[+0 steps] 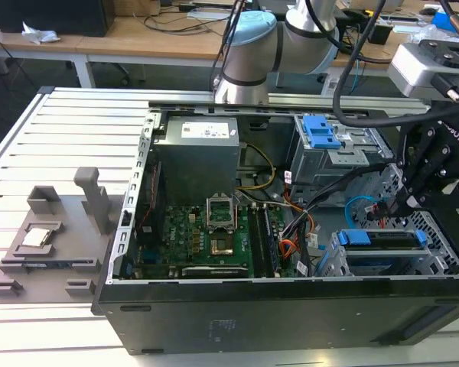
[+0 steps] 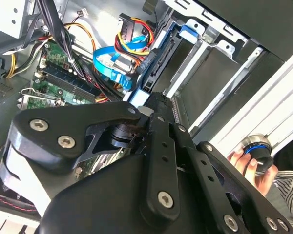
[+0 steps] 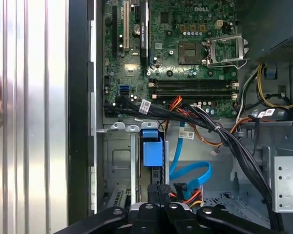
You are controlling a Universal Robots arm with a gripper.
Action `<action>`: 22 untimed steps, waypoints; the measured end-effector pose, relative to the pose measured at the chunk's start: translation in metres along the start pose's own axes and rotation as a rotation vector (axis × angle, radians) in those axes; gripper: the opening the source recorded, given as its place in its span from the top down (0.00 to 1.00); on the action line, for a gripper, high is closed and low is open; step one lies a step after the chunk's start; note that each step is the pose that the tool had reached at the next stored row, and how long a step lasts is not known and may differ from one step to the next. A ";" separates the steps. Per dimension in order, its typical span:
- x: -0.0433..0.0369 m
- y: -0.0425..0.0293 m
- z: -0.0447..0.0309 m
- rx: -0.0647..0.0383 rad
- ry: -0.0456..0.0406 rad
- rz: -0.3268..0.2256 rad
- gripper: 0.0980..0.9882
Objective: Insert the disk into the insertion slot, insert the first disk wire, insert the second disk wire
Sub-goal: 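Insert the disk into the insertion slot, then insert the first disk wire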
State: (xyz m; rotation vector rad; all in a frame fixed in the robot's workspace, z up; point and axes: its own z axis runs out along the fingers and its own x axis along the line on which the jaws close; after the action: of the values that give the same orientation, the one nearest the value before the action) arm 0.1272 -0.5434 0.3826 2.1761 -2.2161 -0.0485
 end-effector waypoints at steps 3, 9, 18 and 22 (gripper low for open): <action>-0.0001 -0.0010 0.0040 -0.001 0.0002 0.000 0.99; -0.0006 -0.0104 0.0050 -0.003 0.0002 0.000 0.99; -0.0006 -0.0106 0.0050 -0.003 0.0002 0.000 0.92; -0.0097 -0.0111 0.0049 -0.003 0.0009 -0.003 0.70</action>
State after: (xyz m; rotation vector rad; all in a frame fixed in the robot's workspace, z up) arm 0.1382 -0.5339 0.3771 2.1771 -2.2115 -0.0507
